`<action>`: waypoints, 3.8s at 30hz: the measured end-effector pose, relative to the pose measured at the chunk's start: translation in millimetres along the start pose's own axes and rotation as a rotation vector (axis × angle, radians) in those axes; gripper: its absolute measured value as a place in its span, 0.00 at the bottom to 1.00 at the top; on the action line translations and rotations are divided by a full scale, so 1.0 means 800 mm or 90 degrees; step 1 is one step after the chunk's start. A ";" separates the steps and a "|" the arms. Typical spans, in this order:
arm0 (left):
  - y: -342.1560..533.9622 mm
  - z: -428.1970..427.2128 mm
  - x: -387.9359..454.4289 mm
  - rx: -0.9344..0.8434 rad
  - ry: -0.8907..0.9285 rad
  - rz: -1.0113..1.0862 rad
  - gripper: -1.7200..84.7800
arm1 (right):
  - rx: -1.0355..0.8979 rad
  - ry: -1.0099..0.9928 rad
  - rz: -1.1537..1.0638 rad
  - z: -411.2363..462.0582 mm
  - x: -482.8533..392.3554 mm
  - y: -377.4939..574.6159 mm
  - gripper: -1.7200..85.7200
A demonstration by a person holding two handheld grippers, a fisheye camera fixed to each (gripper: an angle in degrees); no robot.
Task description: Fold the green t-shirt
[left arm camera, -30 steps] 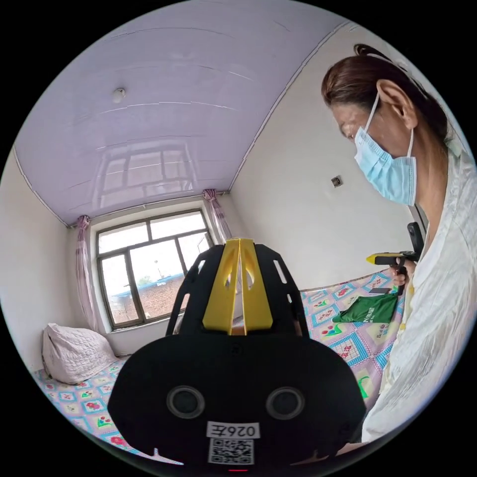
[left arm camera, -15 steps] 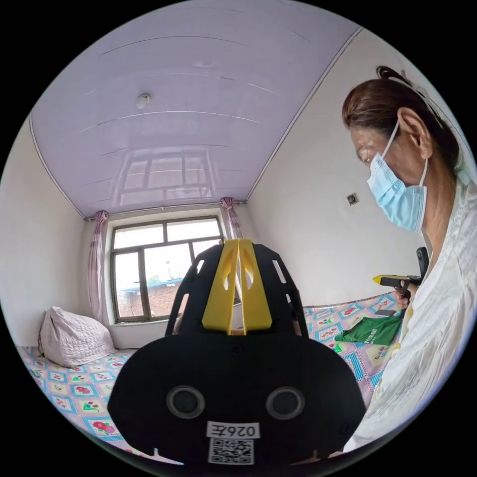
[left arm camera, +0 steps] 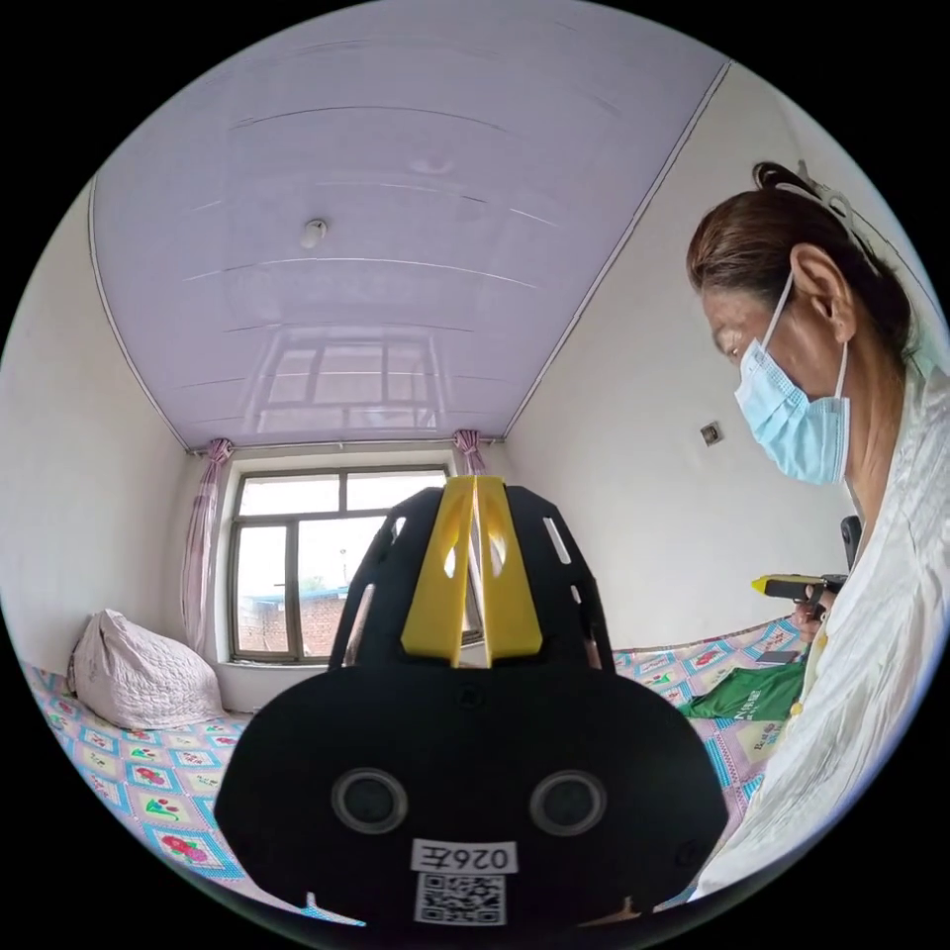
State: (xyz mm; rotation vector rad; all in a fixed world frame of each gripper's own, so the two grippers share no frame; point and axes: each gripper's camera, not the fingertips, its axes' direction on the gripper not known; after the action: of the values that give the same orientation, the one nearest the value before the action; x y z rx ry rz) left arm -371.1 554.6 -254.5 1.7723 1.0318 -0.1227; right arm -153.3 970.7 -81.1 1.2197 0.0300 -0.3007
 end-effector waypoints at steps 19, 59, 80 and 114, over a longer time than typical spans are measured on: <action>-0.007 0.017 -0.005 0.044 0.061 0.015 0.01 | -0.004 -0.043 -0.015 0.028 0.015 -0.003 0.01; 0.026 0.057 -0.041 0.002 0.010 -0.021 0.01 | -0.009 -0.014 0.009 0.067 0.021 0.000 0.01; 0.033 0.061 -0.062 -0.031 0.014 -0.035 0.01 | -0.020 -0.001 0.044 0.075 0.016 0.006 0.01; 0.007 0.061 -0.137 -0.056 0.023 -0.044 0.01 | -0.042 -0.015 0.056 0.086 -0.023 -0.005 0.01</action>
State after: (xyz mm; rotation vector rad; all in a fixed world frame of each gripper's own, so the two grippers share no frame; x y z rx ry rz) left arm -417.9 451.2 -215.8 1.6658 1.1074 -0.0874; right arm -181.7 909.6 -57.5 1.1492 -0.0338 -0.2362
